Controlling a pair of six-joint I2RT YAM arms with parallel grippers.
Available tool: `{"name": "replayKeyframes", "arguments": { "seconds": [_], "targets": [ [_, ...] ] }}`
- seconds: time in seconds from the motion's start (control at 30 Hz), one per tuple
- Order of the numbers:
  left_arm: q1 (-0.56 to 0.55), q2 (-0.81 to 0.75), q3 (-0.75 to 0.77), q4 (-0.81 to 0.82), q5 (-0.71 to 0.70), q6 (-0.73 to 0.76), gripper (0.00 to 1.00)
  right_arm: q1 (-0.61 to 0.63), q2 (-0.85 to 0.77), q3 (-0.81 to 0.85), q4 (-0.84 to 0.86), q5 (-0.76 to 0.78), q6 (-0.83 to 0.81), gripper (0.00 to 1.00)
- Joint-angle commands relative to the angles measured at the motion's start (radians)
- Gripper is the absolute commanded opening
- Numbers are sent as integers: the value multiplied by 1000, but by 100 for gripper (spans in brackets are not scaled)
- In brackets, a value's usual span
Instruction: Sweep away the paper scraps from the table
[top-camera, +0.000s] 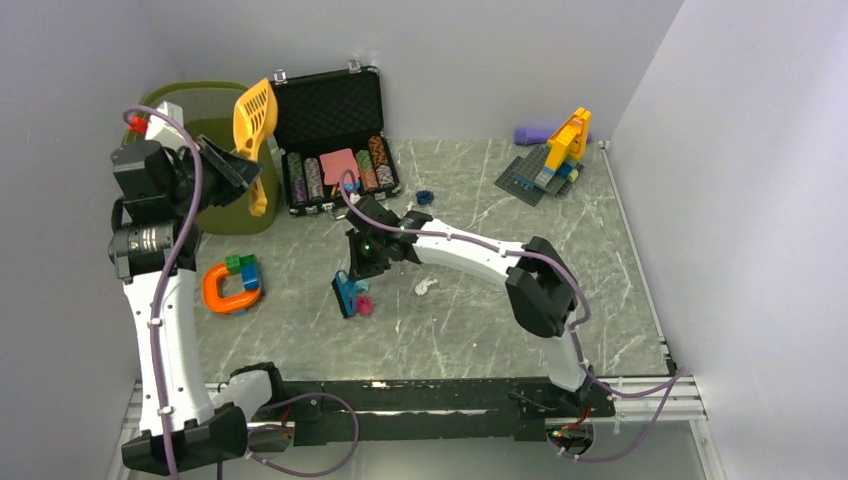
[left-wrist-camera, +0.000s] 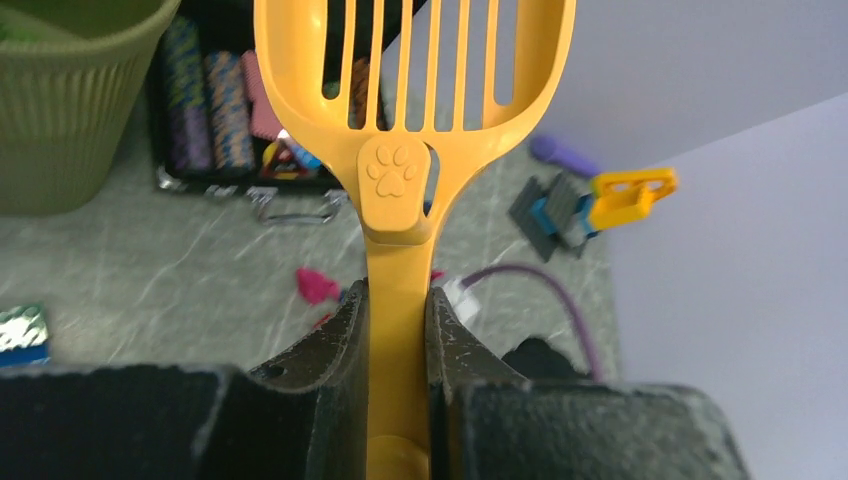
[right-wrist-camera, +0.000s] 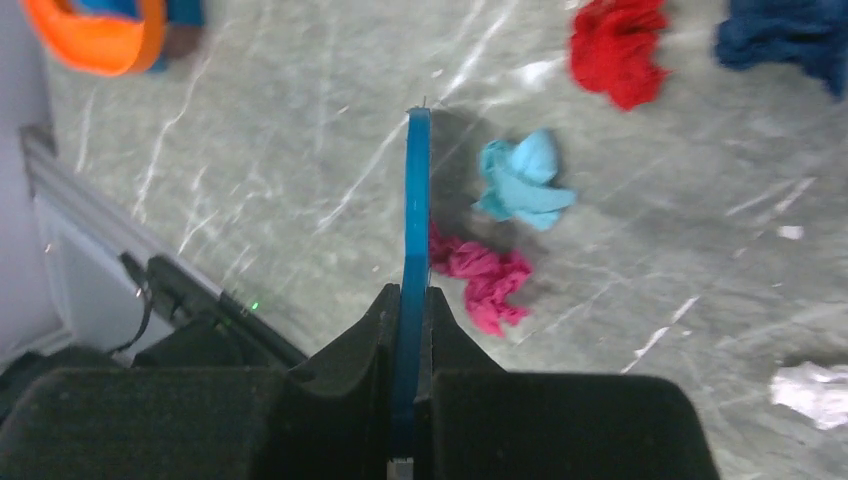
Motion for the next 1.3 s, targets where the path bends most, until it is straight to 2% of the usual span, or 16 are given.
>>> {"name": "replayKeyframes", "arguments": {
  "seconds": [0.0, 0.17, 0.27, 0.4, 0.5, 0.63, 0.8, 0.9, 1.0, 1.13, 1.27],
  "targets": [
    [-42, -62, -81, -61, -138, 135, 0, -72, 54, 139, -205, 104, 51, 0],
    [-67, -155, -165, -96, -179, 196, 0, -176, 45, 140, -365, 220, 19, 0],
    [-73, -205, -202, -119, -186, 226, 0, -225, -17, 97, -376, 277, -17, 0],
    [-80, -259, -242, -131, -154, 247, 0, -250, -86, 86, -306, 189, -90, 0],
    [-80, -291, -274, -119, -68, 257, 0, -250, -102, 124, -256, 109, -114, 0],
    [-80, -322, -313, -105, 6, 245, 0, -249, -107, 121, -109, -36, -105, 0],
    [-81, -338, -327, -126, -18, 275, 0, -250, 6, 168, 43, -213, -28, 0],
    [-82, -340, -324, -133, -23, 284, 0, -250, 112, 245, 71, -249, 14, 0],
    [-83, -339, -328, -128, -10, 287, 0, -251, 208, 347, -18, -148, 29, 0],
    [-90, -338, -343, -127, -18, 295, 0, -261, 279, 466, -233, 108, 53, 0],
    [-97, -339, -363, -118, -25, 299, 0, -290, 227, 423, -340, 294, 44, 0]
  ]
}}
